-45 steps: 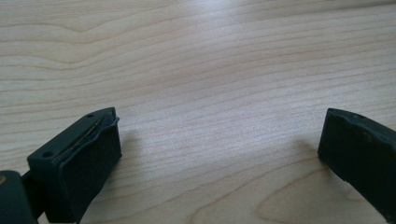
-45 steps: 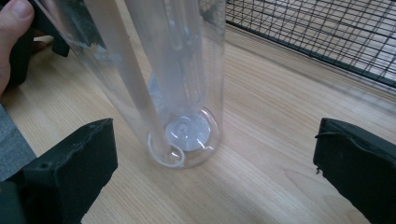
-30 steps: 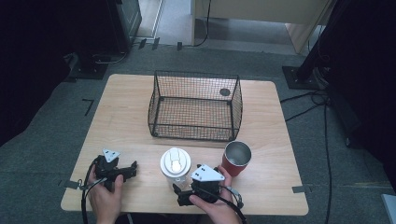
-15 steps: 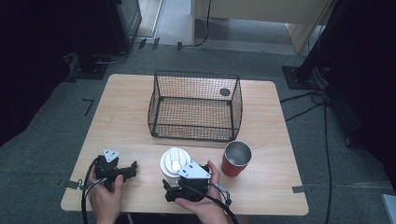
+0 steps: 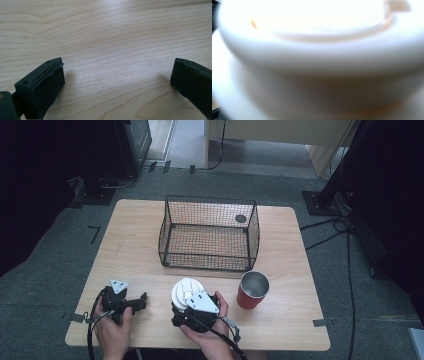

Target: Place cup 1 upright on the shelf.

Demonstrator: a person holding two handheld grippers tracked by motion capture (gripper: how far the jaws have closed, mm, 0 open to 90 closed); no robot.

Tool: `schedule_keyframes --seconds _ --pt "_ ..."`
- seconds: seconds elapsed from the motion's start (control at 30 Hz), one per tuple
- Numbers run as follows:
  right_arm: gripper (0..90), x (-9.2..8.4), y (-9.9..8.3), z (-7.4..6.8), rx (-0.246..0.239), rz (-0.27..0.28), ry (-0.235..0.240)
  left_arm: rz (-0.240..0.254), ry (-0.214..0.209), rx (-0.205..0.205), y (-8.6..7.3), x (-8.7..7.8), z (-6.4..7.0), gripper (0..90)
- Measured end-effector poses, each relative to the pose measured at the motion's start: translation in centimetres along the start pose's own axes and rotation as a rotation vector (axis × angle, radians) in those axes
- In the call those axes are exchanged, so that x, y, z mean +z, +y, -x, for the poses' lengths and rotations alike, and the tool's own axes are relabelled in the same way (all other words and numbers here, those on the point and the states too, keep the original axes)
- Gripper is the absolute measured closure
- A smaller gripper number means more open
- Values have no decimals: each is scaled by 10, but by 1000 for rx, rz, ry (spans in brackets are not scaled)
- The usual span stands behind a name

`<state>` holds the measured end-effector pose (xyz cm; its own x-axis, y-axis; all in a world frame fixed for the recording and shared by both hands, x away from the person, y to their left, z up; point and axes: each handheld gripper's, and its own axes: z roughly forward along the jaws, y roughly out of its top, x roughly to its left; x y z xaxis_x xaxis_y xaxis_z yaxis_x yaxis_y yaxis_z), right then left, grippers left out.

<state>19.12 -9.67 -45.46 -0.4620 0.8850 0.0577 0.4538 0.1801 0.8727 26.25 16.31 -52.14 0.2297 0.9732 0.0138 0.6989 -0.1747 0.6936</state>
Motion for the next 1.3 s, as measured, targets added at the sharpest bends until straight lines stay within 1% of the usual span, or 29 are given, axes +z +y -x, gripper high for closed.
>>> schedule_keyframes --seconds 0.13,0.4,0.53,0.73,0.93,1.3 --pt "158 -2 1 -2 -26 23 -3 -2 1 1 0 0 0 0" --pt "158 -4 5 -4 -42 47 13 -2 0 1 0 0 0 0" --pt "158 -6 9 -4 -33 61 25 -2 0 1 0 0 0 0" --pt "158 -8 15 -5 -56 86 23 -2 0 1 0 0 0 0" --pt "158 -9 22 -4 -42 110 29 -2 0 1 0 0 0 0" --pt "158 -9 38 -1 -41 164 20 -2 0 0 0 0 0 0"
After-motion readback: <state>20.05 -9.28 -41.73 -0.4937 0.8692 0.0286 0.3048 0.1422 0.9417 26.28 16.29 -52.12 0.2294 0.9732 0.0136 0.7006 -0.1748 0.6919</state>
